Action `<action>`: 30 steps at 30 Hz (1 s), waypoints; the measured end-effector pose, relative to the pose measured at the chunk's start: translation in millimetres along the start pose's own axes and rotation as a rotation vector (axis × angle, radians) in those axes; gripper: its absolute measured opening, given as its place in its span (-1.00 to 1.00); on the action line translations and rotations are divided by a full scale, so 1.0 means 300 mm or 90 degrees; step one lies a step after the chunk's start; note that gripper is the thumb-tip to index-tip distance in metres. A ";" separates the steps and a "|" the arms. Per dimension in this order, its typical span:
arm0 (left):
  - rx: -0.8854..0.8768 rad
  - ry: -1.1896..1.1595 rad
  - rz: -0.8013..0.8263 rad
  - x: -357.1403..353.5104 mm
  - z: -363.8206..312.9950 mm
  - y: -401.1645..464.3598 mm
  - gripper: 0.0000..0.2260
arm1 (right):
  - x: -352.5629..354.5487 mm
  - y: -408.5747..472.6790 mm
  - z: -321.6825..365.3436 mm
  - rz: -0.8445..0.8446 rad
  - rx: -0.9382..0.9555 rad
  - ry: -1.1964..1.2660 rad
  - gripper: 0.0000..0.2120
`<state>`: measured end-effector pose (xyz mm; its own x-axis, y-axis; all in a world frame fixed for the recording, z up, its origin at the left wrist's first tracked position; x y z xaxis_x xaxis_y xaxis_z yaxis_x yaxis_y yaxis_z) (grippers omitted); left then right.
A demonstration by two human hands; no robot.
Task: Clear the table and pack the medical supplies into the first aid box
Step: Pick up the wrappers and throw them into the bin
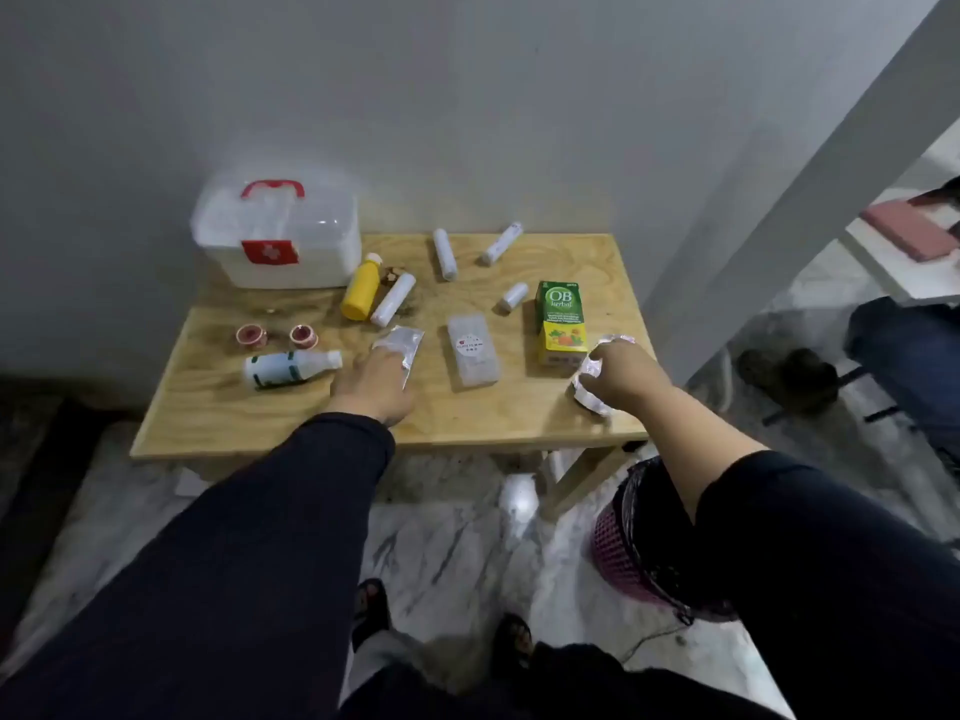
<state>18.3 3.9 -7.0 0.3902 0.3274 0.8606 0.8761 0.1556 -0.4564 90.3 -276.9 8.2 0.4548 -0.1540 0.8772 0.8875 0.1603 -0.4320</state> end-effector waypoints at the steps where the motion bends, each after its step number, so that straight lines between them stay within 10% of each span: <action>1: 0.025 0.029 -0.004 -0.025 -0.001 -0.019 -0.53 | -0.025 -0.006 -0.021 0.006 -0.013 0.021 -0.61; 9: 0.069 0.096 0.026 -0.202 -0.008 -0.085 -0.39 | -0.241 -0.045 -0.101 -0.055 0.038 0.002 -0.53; 30: -0.094 0.180 -0.261 -0.035 0.004 -0.181 -0.85 | -0.134 -0.211 -0.062 -0.319 0.028 0.034 -0.82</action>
<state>-33.8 -7.0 8.5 0.0498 -0.0010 0.9988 0.9957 0.0780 -0.0496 17.2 -298.9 -3.6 -0.0218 -0.2714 0.9622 0.9942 0.0951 0.0493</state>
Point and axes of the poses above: each hand's wrist, its own y-axis towards the middle knuckle, its own x-axis out of the back of the hand, z = x × y, the point moved 2 cm from there along y, towards the middle knuckle, and after that the axes turned 7 degrees about z, right-handed, at the moved point
